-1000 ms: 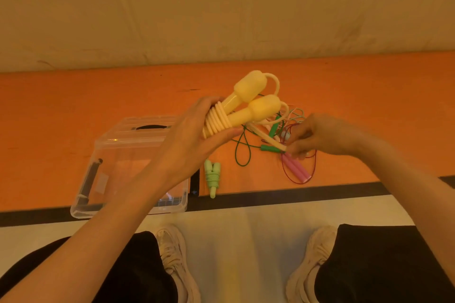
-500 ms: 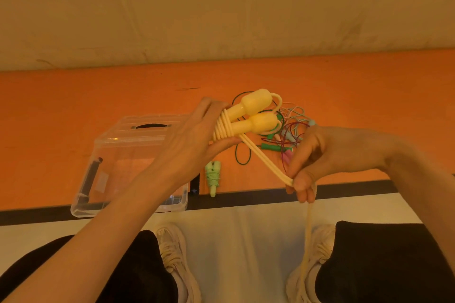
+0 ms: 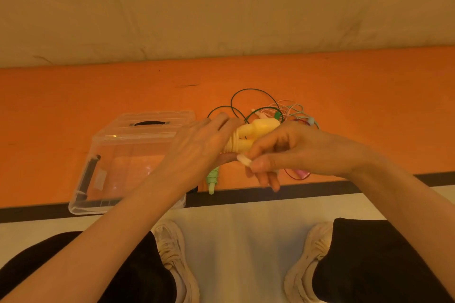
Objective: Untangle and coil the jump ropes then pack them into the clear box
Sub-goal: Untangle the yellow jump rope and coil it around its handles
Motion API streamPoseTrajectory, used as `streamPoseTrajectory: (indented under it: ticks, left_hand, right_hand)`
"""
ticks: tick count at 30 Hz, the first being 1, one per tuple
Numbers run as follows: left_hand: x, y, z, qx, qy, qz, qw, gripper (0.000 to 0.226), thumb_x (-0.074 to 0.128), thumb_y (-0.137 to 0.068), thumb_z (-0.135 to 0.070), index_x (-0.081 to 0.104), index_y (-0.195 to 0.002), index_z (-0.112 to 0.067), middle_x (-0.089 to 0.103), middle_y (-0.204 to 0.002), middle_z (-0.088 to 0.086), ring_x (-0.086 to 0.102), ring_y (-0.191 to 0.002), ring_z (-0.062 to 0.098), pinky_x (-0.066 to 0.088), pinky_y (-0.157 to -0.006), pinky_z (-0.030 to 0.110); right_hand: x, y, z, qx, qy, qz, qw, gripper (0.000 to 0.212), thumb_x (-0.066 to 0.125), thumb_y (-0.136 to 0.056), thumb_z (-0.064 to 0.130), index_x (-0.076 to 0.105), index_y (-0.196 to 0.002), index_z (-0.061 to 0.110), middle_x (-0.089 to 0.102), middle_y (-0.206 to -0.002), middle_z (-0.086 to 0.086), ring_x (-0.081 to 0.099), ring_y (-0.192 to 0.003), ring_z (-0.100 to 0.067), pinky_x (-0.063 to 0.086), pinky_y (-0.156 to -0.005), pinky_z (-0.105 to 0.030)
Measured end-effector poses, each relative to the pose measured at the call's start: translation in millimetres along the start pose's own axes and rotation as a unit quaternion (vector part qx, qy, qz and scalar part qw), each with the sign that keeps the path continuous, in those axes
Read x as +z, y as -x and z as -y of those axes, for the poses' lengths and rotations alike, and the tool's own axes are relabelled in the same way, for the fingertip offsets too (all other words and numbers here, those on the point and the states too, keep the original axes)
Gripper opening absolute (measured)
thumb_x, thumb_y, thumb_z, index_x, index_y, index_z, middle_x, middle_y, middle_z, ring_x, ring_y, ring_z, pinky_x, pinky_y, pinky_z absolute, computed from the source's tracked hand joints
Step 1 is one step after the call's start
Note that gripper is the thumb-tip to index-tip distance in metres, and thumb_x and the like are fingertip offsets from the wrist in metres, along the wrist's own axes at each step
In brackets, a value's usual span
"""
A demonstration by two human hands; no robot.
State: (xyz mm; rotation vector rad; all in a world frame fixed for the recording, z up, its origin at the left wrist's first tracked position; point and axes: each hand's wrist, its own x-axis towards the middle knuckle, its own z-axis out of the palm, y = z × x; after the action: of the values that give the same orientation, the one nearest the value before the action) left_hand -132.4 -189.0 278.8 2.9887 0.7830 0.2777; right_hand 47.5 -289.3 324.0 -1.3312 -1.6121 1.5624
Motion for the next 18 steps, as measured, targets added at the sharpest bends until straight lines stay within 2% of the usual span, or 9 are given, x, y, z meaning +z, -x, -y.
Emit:
streamPoseTrajectory:
  ticks: [2,4,6,9,11,15,17,18]
  left_hand:
    - [0.6,-0.1,-0.5,0.003,-0.004,-0.002,1.000,0.061,0.044,-0.078,-0.053,0.052,-0.130,-0.021,0.057,-0.111,0.003,0.062,-0.088,0.028,0.043,-0.071,0.040]
    - [3.0,-0.3,1.8,-0.002,0.002,-0.010,1.000,0.053,0.057,-0.081,-0.050,0.052,-0.128,-0.025,0.055,-0.108,0.001,0.061,-0.085,0.027,0.042,-0.066,0.038]
    - [3.9,0.4,5.1,-0.019,0.008,-0.024,1.000,0.054,0.065,-0.078,-0.049,0.055,-0.126,-0.026,0.057,-0.102,-0.001,0.062,-0.080,0.026,0.035,-0.057,0.032]
    - [-0.5,2.5,13.5,-0.064,0.018,-0.052,0.996,0.057,0.071,-0.072,-0.046,0.057,-0.124,-0.026,0.059,-0.097,-0.002,0.062,-0.075,0.026,0.037,-0.051,0.030]
    - [-3.2,3.0,18.3,-0.091,0.036,-0.059,0.993,0.060,0.075,-0.072,-0.043,0.058,-0.127,-0.026,0.060,-0.097,-0.001,0.061,-0.076,0.024,0.044,-0.053,0.035]
    - [-1.5,4.5,20.0,-0.104,0.010,-0.039,0.994,0.060,0.076,-0.073,-0.043,0.058,-0.127,-0.028,0.060,-0.094,-0.001,0.060,-0.075,0.023,0.044,-0.054,0.034]
    - [-0.1,5.7,19.5,-0.109,-0.008,-0.025,0.994,0.059,0.075,-0.073,-0.045,0.058,-0.127,-0.028,0.061,-0.095,-0.001,0.061,-0.079,0.024,0.040,-0.054,0.031]
    - [-0.1,6.0,19.1,-0.111,-0.011,-0.021,0.993,0.060,0.074,-0.074,-0.046,0.057,-0.128,-0.028,0.061,-0.097,-0.002,0.061,-0.081,0.024,0.037,-0.053,0.030]
  right_hand:
    - [-0.4,-2.0,1.4,-0.013,0.010,-0.026,1.000,0.026,0.056,-0.091,0.020,0.066,-0.091,-0.004,0.065,-0.071,-0.001,0.057,-0.061,-0.013,0.047,-0.065,-0.022]
    - [1.9,-3.5,1.7,-0.017,0.015,-0.038,0.999,0.023,0.054,-0.092,0.022,0.066,-0.089,0.002,0.063,-0.069,-0.001,0.057,-0.062,-0.014,0.048,-0.070,-0.027]
    - [1.5,-0.5,4.9,-0.013,0.026,-0.041,0.999,0.021,0.055,-0.092,0.024,0.068,-0.089,0.009,0.062,-0.065,-0.002,0.057,-0.063,-0.014,0.049,-0.075,-0.027]
    - [-9.2,12.6,12.7,0.021,0.069,-0.028,0.997,0.020,0.068,-0.081,0.028,0.073,-0.091,0.012,0.063,-0.061,-0.007,0.057,-0.055,-0.009,0.045,-0.060,-0.015]
    - [-18.0,22.5,11.7,0.073,0.152,-0.040,0.985,0.018,0.077,-0.076,0.028,0.075,-0.092,0.019,0.067,-0.064,-0.005,0.059,-0.053,-0.012,0.046,-0.053,-0.020]
    - [-40.3,37.5,9.6,0.162,0.312,-0.162,0.922,0.004,0.076,-0.079,0.026,0.074,-0.076,0.027,0.064,-0.051,0.007,0.048,-0.037,0.001,0.034,-0.039,-0.013]
    - [-53.8,48.2,13.6,0.157,0.330,-0.209,0.907,0.015,0.075,-0.078,0.032,0.071,-0.064,0.033,0.061,-0.047,0.007,0.044,-0.037,-0.001,0.033,-0.039,-0.017]
    - [-58.4,52.3,15.9,0.125,0.313,-0.231,0.913,0.019,0.074,-0.078,0.035,0.070,-0.060,0.038,0.058,-0.046,0.006,0.041,-0.037,-0.003,0.031,-0.040,-0.020]
